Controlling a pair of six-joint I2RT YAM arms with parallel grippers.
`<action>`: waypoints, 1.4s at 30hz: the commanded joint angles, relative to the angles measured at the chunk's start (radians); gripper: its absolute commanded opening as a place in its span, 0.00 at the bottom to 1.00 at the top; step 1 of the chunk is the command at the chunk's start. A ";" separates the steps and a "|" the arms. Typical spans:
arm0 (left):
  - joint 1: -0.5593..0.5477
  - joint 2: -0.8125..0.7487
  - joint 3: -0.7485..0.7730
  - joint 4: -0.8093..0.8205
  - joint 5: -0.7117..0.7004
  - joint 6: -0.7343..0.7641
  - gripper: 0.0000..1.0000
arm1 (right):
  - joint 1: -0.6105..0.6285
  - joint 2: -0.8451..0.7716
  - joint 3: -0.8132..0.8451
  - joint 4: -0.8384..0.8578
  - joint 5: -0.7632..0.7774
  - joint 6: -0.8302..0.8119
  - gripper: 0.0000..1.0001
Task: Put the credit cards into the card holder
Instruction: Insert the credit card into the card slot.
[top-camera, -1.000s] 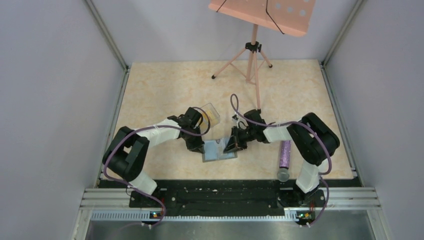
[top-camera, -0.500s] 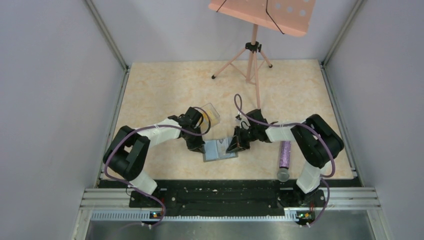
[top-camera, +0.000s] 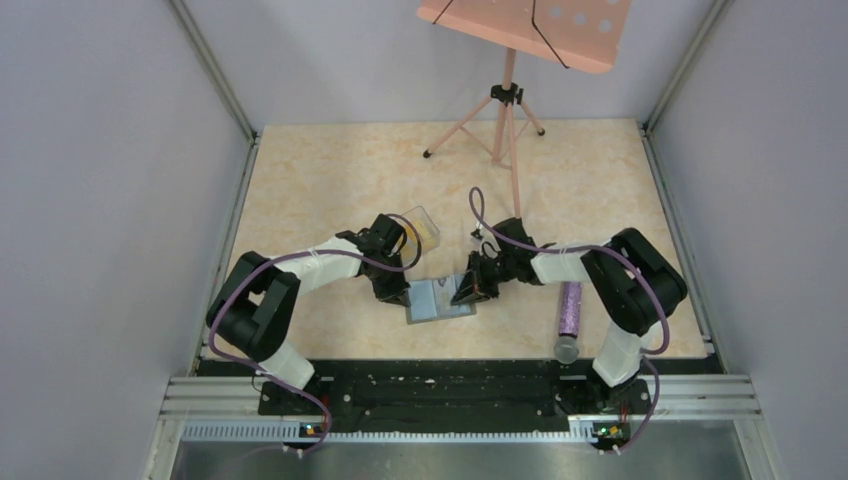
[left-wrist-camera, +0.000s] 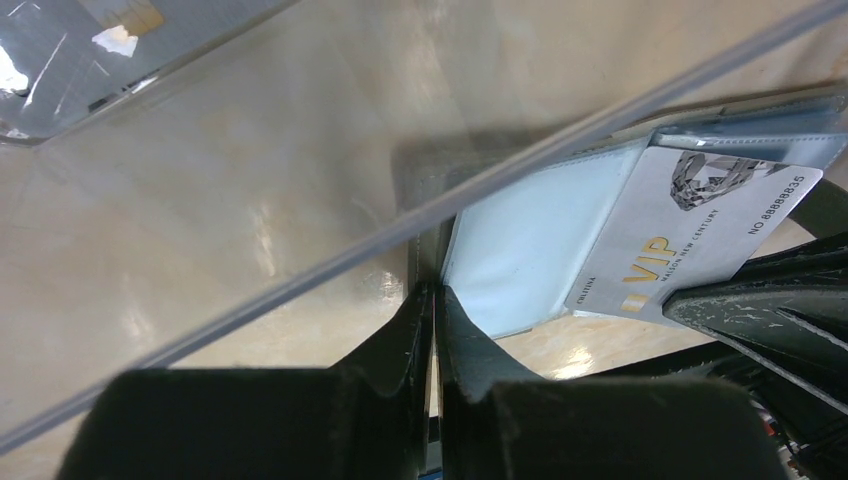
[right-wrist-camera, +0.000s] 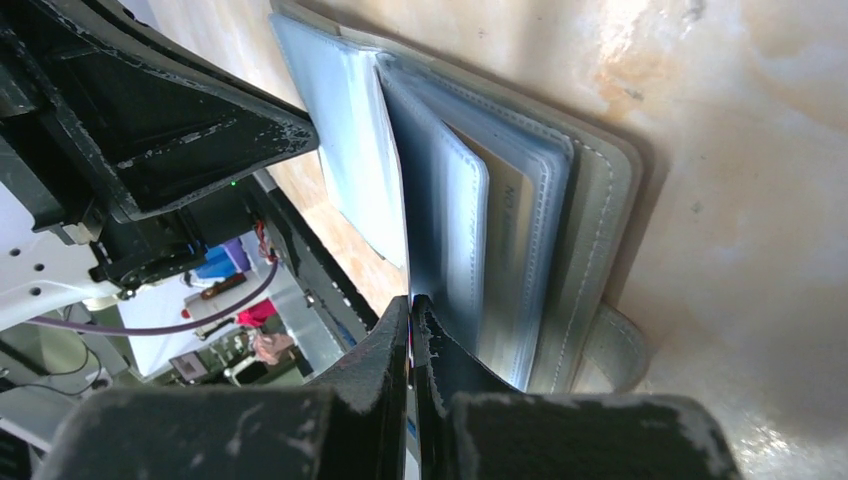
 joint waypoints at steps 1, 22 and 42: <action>-0.004 0.021 0.017 0.013 -0.014 0.001 0.09 | -0.003 0.027 0.002 0.071 -0.033 0.015 0.00; -0.004 0.028 0.033 0.003 -0.009 0.006 0.08 | 0.043 0.150 0.086 -0.012 -0.013 -0.065 0.00; -0.004 -0.062 0.101 -0.047 -0.037 0.008 0.30 | 0.135 0.166 0.215 -0.106 0.006 -0.124 0.23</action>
